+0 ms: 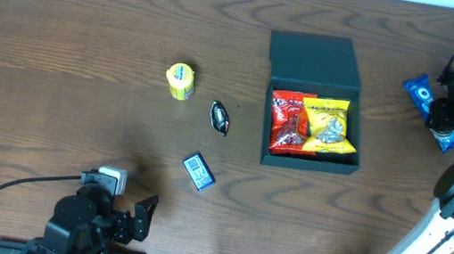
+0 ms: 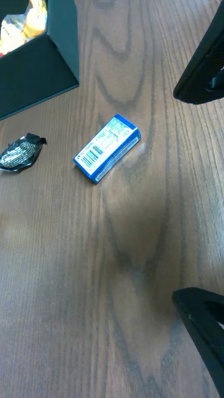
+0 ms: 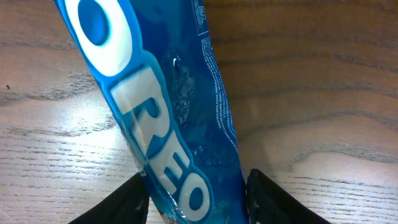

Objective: Pack container
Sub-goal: 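Grasp the blue Oreo pack with the right gripper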

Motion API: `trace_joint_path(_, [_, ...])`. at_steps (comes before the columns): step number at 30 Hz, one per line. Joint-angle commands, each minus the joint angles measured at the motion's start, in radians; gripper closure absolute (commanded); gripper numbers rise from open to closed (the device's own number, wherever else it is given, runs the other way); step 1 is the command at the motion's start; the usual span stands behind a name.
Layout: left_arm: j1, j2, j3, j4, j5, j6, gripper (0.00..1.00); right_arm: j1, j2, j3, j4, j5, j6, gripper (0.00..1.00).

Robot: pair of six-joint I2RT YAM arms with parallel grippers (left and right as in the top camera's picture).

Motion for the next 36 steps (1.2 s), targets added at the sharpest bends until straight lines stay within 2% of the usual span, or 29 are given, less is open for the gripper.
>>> trace_joint_path(1, [0.003, -0.006, -0.006, -0.001, -0.011, -0.004, 0.05, -0.005, 0.007, -0.002, -0.005, 0.003, 0.010, 0.55])
trace_joint_path(3, [0.003, -0.006, -0.006, -0.001, -0.011, -0.004, 0.05, -0.005, 0.007, -0.002, -0.005, 0.003, 0.011, 0.60])
trace_joint_path(12, [0.003, -0.006, -0.006, -0.001, -0.011, -0.004, 0.05, -0.005, 0.007, -0.002, -0.005, 0.002, 0.029, 0.62])
trace_joint_path(16, [0.003, -0.006, -0.006, -0.002, -0.016, -0.004, 0.05, -0.006, 0.007, -0.002, -0.004, -0.008, 0.036, 0.74])
trace_joint_path(21, [0.003, -0.006, -0.006, -0.002, -0.019, -0.004, 0.05, -0.005, 0.007, -0.002, -0.004, -0.072, 0.056, 0.81])
trace_joint_path(28, [0.003, -0.006, -0.006, -0.002, -0.019, -0.004, 0.05, -0.005, 0.006, -0.002, -0.003, -0.092, 0.101, 0.99])
trace_joint_path(36, [0.003, -0.006, -0.006, -0.003, -0.019, -0.004, 0.05, -0.005, -0.068, 0.021, 0.004, -0.236, 0.236, 0.99])
